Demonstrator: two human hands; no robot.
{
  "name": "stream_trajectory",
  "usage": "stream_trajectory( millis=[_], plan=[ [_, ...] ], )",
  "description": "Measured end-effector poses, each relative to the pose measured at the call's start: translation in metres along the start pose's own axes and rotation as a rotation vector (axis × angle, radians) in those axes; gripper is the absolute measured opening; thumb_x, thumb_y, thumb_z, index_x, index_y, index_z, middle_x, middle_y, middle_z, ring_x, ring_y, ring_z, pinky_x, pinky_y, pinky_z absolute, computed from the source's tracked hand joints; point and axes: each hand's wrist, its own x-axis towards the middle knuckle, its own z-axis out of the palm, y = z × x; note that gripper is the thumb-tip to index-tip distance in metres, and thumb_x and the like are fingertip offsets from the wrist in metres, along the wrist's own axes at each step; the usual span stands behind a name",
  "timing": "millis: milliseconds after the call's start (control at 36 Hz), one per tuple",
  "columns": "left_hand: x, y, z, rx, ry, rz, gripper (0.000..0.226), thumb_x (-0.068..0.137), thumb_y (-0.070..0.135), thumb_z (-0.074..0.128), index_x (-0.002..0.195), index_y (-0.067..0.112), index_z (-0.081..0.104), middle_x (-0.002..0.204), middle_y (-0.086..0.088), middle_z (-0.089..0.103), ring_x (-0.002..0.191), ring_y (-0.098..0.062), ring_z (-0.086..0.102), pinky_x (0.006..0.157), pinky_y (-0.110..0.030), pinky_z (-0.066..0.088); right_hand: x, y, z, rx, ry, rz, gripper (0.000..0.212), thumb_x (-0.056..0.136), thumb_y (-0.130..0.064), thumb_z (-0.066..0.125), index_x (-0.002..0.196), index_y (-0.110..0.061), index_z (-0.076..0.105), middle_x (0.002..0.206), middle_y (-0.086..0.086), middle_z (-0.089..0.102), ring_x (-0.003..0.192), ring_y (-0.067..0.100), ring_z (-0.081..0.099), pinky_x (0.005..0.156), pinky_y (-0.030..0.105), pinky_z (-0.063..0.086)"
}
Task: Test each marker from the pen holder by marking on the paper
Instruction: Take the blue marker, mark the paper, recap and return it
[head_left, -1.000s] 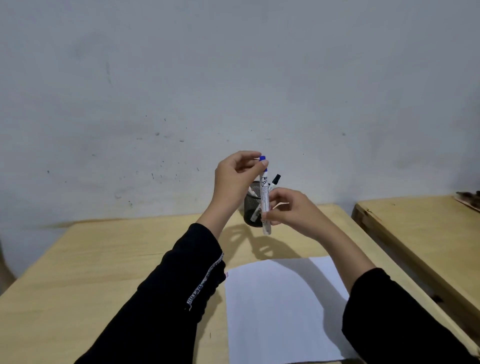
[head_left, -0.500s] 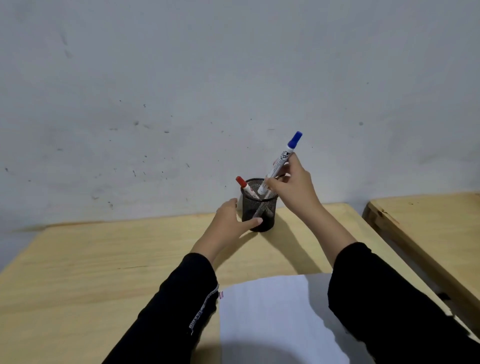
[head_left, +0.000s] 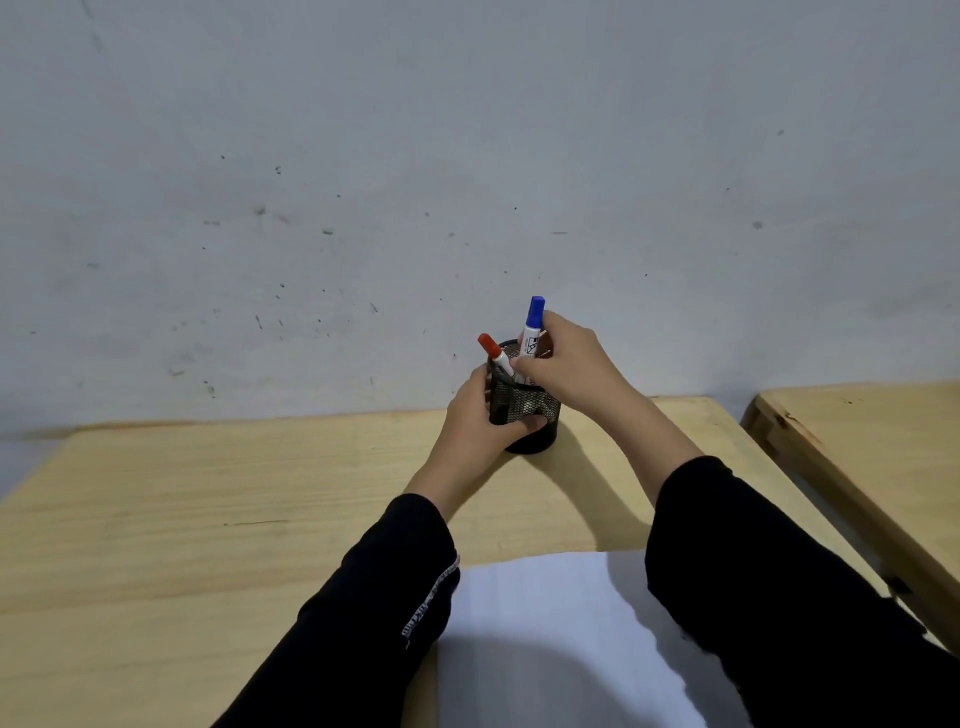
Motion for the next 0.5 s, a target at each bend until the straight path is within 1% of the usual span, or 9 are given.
stream_trajectory(
  millis=[56,111,167,222,306,361,417,500],
  plan=[
    [0.001,-0.001,0.000,0.012,-0.001,-0.001,0.061,0.073,0.012,0.078,0.119,0.034,0.045,0.109,0.017,0.059,0.102,-0.001,0.062,0.078,-0.010,0.049,0.002,-0.001,0.001,-0.016,-0.004,-0.006,0.021,0.083,-0.017,0.062,0.098,-0.006,0.053,0.082,0.002,0.055,0.068,0.014,0.049,0.057,0.022,0.037],
    [0.002,-0.003,-0.001,0.033,0.000,0.002,0.062,0.072,0.015,0.079,0.119,0.034,0.044,0.112,0.012,0.060,0.105,-0.004,0.061,0.081,-0.014,0.049,0.004,-0.001,0.002,-0.039,-0.012,-0.008,0.017,0.084,-0.018,0.062,0.094,-0.011,0.051,0.080,0.000,0.055,0.066,0.009,0.048,0.055,0.021,0.036],
    [0.004,-0.004,-0.001,0.050,-0.002,-0.006,0.061,0.072,0.018,0.080,0.118,0.034,0.044,0.113,0.010,0.060,0.104,-0.003,0.061,0.079,-0.014,0.049,0.005,-0.002,0.004,-0.057,-0.016,-0.015,0.017,0.084,-0.019,0.063,0.092,-0.012,0.050,0.082,0.003,0.056,0.069,0.014,0.049,0.056,0.022,0.036],
    [0.004,-0.004,-0.001,0.065,-0.005,-0.010,0.058,0.072,0.019,0.080,0.116,0.032,0.044,0.112,0.009,0.059,0.103,-0.005,0.061,0.080,-0.016,0.050,0.006,-0.002,0.006,-0.060,0.004,-0.023,0.018,0.083,-0.019,0.065,0.089,-0.011,0.050,0.085,0.007,0.058,0.073,0.018,0.051,0.058,0.024,0.037],
    [0.006,-0.006,-0.002,0.098,-0.005,-0.012,0.057,0.071,0.021,0.081,0.114,0.032,0.045,0.114,0.005,0.060,0.105,-0.009,0.060,0.085,-0.022,0.051,0.007,-0.001,0.011,-0.077,0.002,-0.014,0.020,0.081,-0.019,0.067,0.092,-0.008,0.053,0.089,0.008,0.061,0.077,0.019,0.054,0.056,0.018,0.037],
    [0.006,-0.006,-0.004,0.105,-0.015,-0.021,0.058,0.072,0.021,0.080,0.115,0.032,0.044,0.112,0.007,0.060,0.103,-0.007,0.061,0.081,-0.017,0.050,0.008,0.000,0.012,-0.083,-0.010,0.006,0.025,0.080,-0.018,0.068,0.098,-0.005,0.058,0.092,0.009,0.063,0.079,0.019,0.056,0.057,0.016,0.038],
    [0.006,-0.005,-0.005,0.122,-0.024,-0.020,0.061,0.072,0.020,0.080,0.120,0.031,0.043,0.110,0.010,0.060,0.102,-0.006,0.061,0.076,-0.013,0.048,0.007,-0.001,0.011,-0.064,-0.005,0.019,0.027,0.078,-0.017,0.069,0.101,-0.005,0.058,0.089,0.006,0.062,0.077,0.017,0.056,0.057,0.016,0.039],
    [0.007,-0.007,-0.005,0.160,-0.013,-0.030,0.069,0.071,0.024,0.080,0.130,0.023,0.044,0.116,0.005,0.059,0.107,-0.010,0.059,0.082,-0.018,0.048,0.005,-0.003,0.009,-0.026,0.014,0.021,0.025,0.078,-0.015,0.070,0.097,-0.005,0.056,0.086,0.006,0.060,0.077,0.019,0.056,0.058,0.016,0.040]
  ],
)
